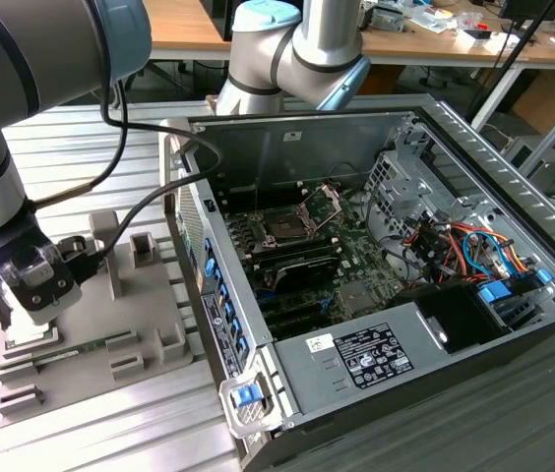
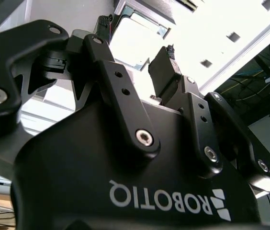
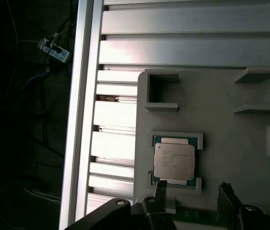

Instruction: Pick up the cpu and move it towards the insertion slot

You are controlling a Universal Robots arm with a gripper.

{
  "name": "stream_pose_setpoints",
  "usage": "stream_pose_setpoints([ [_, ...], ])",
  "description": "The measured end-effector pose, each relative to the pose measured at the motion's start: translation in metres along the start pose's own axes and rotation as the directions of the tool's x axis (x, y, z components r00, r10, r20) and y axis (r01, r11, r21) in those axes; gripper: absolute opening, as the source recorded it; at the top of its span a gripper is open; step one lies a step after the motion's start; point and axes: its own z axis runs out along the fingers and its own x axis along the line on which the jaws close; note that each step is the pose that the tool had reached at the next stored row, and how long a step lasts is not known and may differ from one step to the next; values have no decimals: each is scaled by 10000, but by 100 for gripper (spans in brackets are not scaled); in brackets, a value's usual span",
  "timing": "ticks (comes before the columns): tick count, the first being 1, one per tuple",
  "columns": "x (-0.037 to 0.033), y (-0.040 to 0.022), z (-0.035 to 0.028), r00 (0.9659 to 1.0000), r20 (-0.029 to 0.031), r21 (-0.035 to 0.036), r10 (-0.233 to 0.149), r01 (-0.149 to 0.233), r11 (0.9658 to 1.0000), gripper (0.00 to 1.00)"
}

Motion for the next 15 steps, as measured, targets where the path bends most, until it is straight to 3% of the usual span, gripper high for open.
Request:
stream_pose_setpoints([
  [15, 0, -3, 81, 10000, 0, 0, 0, 0, 10000, 54],
])
